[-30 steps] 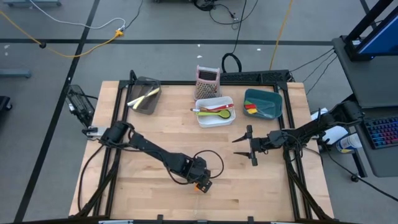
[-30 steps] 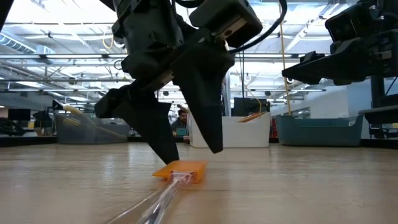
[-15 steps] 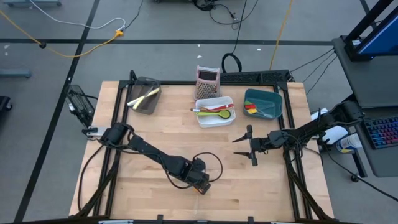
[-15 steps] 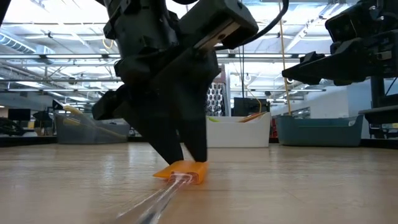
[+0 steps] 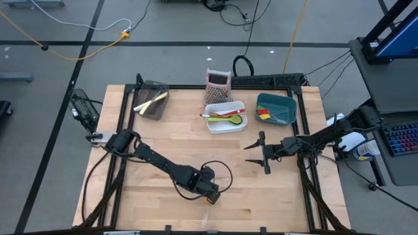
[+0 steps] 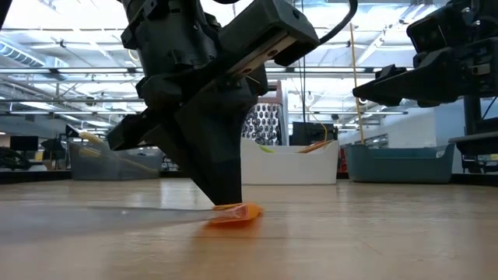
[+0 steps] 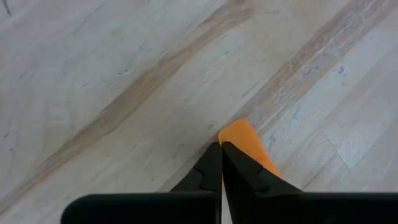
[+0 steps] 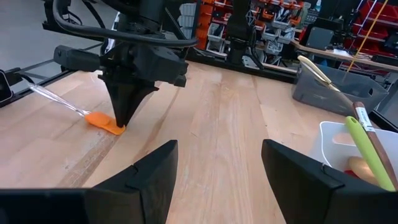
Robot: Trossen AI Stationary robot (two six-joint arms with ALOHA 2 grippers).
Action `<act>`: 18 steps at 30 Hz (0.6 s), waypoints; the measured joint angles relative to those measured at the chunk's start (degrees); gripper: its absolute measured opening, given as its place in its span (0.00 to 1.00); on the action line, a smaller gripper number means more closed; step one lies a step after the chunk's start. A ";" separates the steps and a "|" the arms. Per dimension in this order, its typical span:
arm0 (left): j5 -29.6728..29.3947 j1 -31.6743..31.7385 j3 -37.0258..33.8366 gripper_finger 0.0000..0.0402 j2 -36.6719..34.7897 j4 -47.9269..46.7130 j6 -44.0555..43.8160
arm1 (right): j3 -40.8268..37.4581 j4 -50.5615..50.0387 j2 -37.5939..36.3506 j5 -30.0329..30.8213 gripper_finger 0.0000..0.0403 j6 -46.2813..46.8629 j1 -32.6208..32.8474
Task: Pick & Place Kitchen Items
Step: Put the orange spatula into the blue bin
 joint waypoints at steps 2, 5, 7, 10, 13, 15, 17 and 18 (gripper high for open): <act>-0.32 0.00 -0.04 0.01 -0.23 0.10 0.07 | 0.00 0.00 0.00 0.00 0.56 0.00 0.01; -1.96 0.00 -0.19 0.01 -1.21 0.11 1.37 | 0.00 0.00 0.00 0.00 0.56 0.00 0.00; -3.90 0.10 -0.20 0.01 -2.14 0.09 2.20 | 0.00 0.00 0.00 0.00 0.56 0.00 0.00; -6.64 0.56 -0.07 0.00 -3.95 0.20 4.41 | 0.00 0.00 0.00 0.00 0.56 0.02 0.00; -8.96 1.16 -0.03 0.00 -4.93 0.12 6.22 | 0.00 0.24 0.00 0.03 0.56 0.91 0.02; -10.55 1.70 -0.03 0.00 -5.68 0.17 8.05 | 0.00 0.98 0.00 0.29 0.56 4.10 0.00; -13.02 2.24 -0.02 0.00 -6.73 0.20 9.91 | -0.02 1.88 0.01 1.29 0.56 6.61 -0.02; -14.72 2.49 -0.01 0.00 -7.24 0.32 11.13 | -0.02 2.46 0.01 1.64 0.56 7.32 -0.07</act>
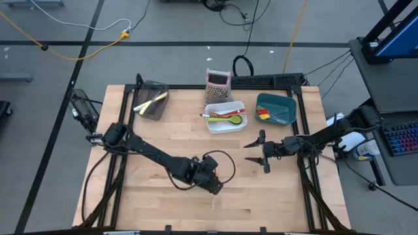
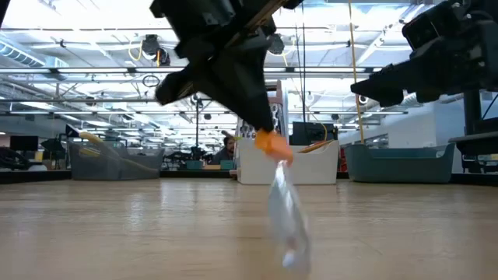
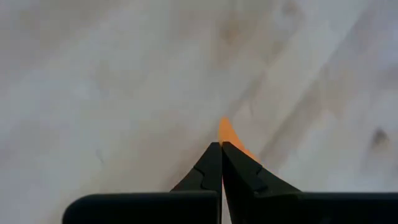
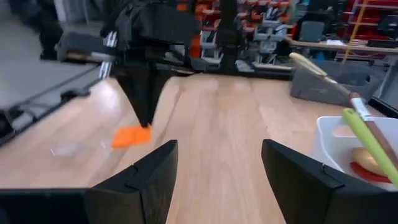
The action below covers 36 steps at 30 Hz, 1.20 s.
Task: Pick & Place Kitchen Items
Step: Put the orange spatula into the blue bin
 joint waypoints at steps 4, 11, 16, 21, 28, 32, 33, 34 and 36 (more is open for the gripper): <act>-6.08 1.21 0.02 0.00 -1.66 -0.05 4.69 | 0.00 0.60 0.01 -0.07 0.56 1.19 -0.39; -14.20 2.99 0.09 0.00 -3.46 6.62 15.86 | 0.00 3.11 -0.01 0.08 0.56 4.54 -0.39; -15.40 4.36 0.15 0.00 -3.46 17.47 28.66 | 0.00 3.12 0.59 -0.11 0.56 5.79 -0.39; -15.42 5.29 0.17 0.00 -3.46 22.33 34.57 | 0.00 3.19 2.10 -0.13 0.56 9.18 -0.39; -15.79 6.43 0.17 0.00 -3.46 29.99 41.22 | 0.02 8.48 6.33 -0.07 0.56 9.26 -0.39; -15.82 6.64 0.17 0.00 -3.46 34.43 45.39 | 0.04 12.85 9.90 -0.09 0.56 9.11 -0.39; -15.82 6.64 0.17 0.00 -3.46 34.88 46.00 | 0.07 14.48 10.67 -0.11 0.56 8.97 -0.39; -15.83 6.71 0.17 0.00 -3.46 34.87 46.22 | 0.07 15.92 11.43 -0.13 0.56 8.90 -0.39; -15.78 6.71 0.17 0.00 -3.46 34.55 46.17 | 0.07 18.26 12.88 -0.15 0.56 8.86 -0.39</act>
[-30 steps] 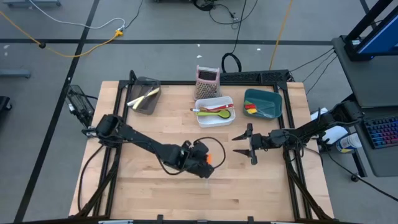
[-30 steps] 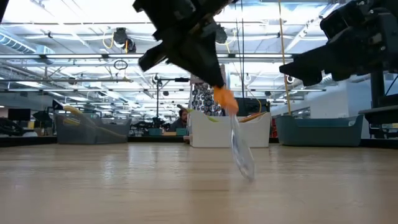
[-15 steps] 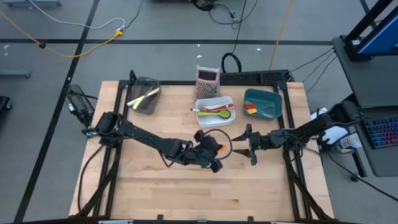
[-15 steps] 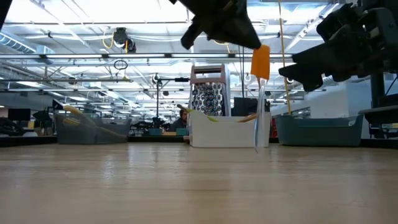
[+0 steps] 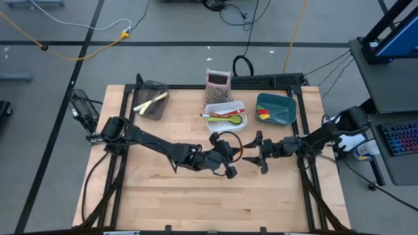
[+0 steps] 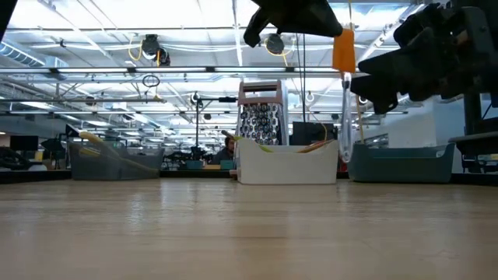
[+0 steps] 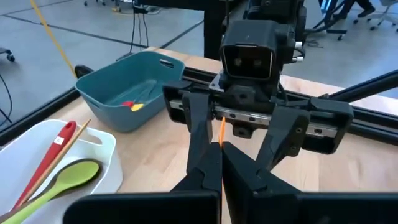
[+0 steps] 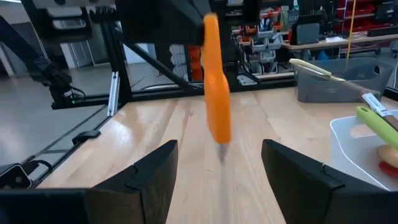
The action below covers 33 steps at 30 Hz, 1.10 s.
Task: Pick & Place Kitchen Items
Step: Put the orange spatula into the blue bin
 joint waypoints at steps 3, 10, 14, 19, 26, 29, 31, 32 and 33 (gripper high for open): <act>0.00 0.04 0.00 0.00 0.00 0.12 0.04 | 0.09 2.78 1.91 0.00 0.56 0.19 0.00; 0.00 0.15 0.00 0.00 0.00 1.83 0.57 | 5.52 3.76 8.48 -1.76 0.56 0.24 0.01; 0.02 0.13 0.00 0.00 0.00 1.75 1.16 | 8.50 2.71 12.03 -1.62 0.55 -0.25 0.09; 0.00 -0.19 0.00 0.00 0.00 0.54 1.27 | 8.40 2.37 12.90 -1.66 0.46 -3.71 -0.49; -0.25 -0.31 0.00 0.00 0.00 -0.46 1.22 | 7.33 1.95 11.68 -1.63 0.32 -7.28 -0.78; -1.01 -0.35 0.00 0.00 0.00 -0.47 1.27 | 6.83 1.61 10.90 -1.64 0.27 -7.77 -1.05; -1.04 -0.35 0.00 0.00 0.00 -0.80 1.18 | 6.90 1.72 10.89 -1.66 0.23 -7.68 -1.43; -1.20 -0.35 0.00 0.00 0.00 -0.91 1.18 | 6.88 1.62 10.88 -1.64 0.21 -7.68 -1.56; -1.41 -0.35 0.00 0.00 0.00 -0.90 1.18 | 6.88 1.55 10.89 -1.67 0.19 -7.68 -1.85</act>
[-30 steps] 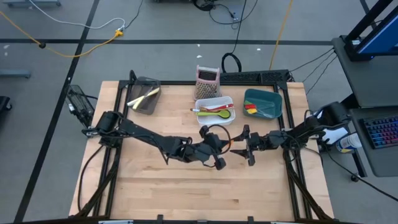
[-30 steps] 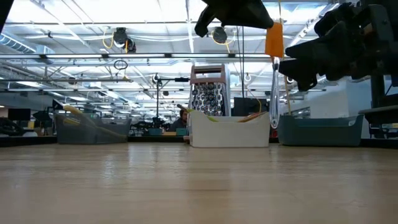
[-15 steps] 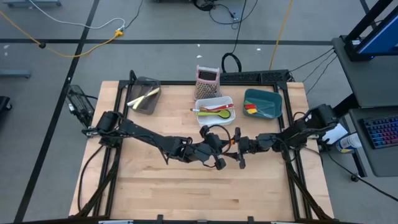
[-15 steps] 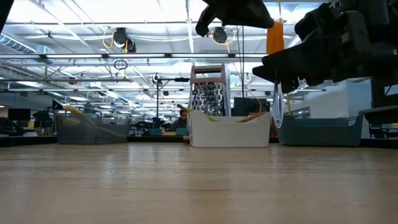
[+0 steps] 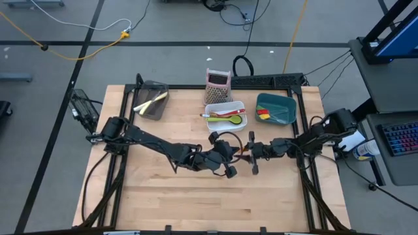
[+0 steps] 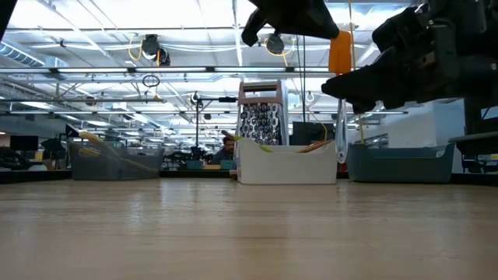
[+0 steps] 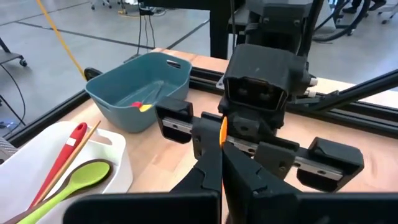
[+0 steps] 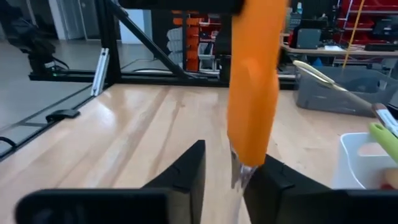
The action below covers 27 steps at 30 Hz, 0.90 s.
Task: Pick & Place Kitchen Items
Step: Put the orange spatula into the blue bin
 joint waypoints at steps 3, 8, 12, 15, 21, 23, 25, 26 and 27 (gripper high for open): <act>-0.13 0.00 0.00 0.00 0.00 0.02 -0.04 | 0.00 -1.13 -0.02 -0.03 0.11 0.06 -0.75; -1.39 -0.04 0.00 0.00 0.00 -0.61 -0.15 | -0.02 -1.82 -0.02 -0.07 0.02 -1.86 -1.18; -1.35 0.00 0.00 0.00 0.00 -1.11 -1.35 | -0.02 -2.24 -0.02 -0.04 0.02 -2.43 -1.17; -0.72 0.00 0.00 0.02 0.00 -1.92 -2.55 | -0.02 -2.73 -0.02 -0.05 0.01 -3.02 -1.17; -0.60 -0.31 0.00 0.06 0.00 -4.54 -4.75 | -0.04 -3.72 0.00 0.19 0.01 -5.10 -1.17; -0.60 -0.33 0.00 0.07 0.00 -5.60 -5.42 | -0.04 -3.69 0.00 0.27 0.01 -5.98 -1.18; -0.55 -0.37 0.00 0.08 0.00 -6.72 -7.07 | -0.15 -3.72 -0.12 0.30 0.01 -7.02 -1.18; -0.54 -0.37 0.00 0.09 0.00 -7.43 -7.92 | -0.32 -3.81 -0.38 0.35 0.01 -7.85 -1.17; -0.55 -0.35 0.00 0.09 0.00 -8.06 -8.63 | -0.50 -4.00 -0.78 0.41 0.01 -8.71 -1.18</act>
